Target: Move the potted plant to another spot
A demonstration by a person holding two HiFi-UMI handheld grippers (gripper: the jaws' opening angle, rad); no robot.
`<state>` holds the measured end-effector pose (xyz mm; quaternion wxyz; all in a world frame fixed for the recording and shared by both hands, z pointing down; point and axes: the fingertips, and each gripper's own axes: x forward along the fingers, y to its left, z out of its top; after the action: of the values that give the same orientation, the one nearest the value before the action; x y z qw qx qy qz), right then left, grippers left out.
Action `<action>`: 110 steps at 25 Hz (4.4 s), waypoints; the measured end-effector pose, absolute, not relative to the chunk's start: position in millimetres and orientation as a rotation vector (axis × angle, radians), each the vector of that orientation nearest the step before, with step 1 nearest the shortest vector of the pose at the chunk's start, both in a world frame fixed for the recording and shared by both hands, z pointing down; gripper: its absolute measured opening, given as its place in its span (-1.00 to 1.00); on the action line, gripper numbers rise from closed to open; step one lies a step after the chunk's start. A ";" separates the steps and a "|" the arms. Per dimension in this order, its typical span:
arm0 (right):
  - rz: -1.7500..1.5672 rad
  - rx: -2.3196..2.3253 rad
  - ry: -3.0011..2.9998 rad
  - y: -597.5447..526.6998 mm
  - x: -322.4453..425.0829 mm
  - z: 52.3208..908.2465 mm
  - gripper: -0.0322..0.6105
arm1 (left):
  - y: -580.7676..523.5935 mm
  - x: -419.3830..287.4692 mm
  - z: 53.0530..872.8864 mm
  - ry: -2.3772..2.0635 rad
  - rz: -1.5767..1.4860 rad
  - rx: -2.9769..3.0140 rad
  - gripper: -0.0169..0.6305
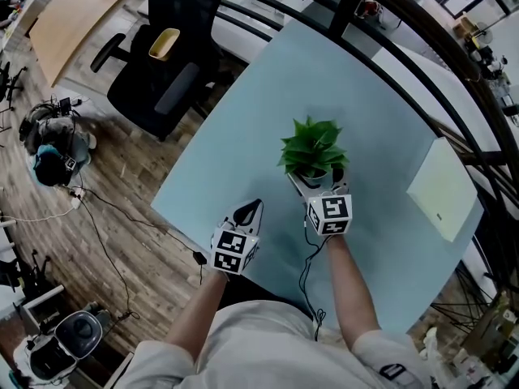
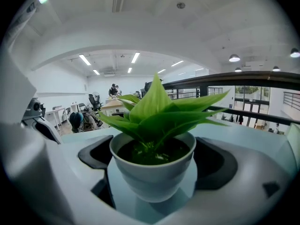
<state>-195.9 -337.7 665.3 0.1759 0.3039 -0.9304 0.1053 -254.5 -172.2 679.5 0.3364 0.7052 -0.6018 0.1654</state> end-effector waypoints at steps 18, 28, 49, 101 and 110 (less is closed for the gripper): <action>0.456 0.876 -2.564 -292.3 -162.7 683.1 0.82 | -136.9 -255.8 666.3 -1.611 0.382 1.825 -0.91; 0.447 0.986 -2.461 -259.0 -117.8 687.6 0.63 | -117.7 -245.7 667.8 -1.585 0.339 1.828 -0.91; 0.130 1.138 -2.336 -164.2 -66.6 607.0 -0.89 | -102.2 -190.0 624.0 -1.467 0.228 2.009 -0.91; -0.175 1.677 -2.533 -202.3 91.7 366.8 -0.89 | -191.4 -77.6 384.3 -1.618 0.066 2.550 -0.91; -0.208 1.693 -2.527 -203.7 93.4 357.3 -0.89 | -187.4 -78.4 379.1 -1.616 0.058 2.567 -0.91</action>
<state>93.4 -203.7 357.3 0.0464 0.5547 -0.8279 -0.0680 -78.4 -187.4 379.1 0.0536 0.8449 -0.5319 0.0192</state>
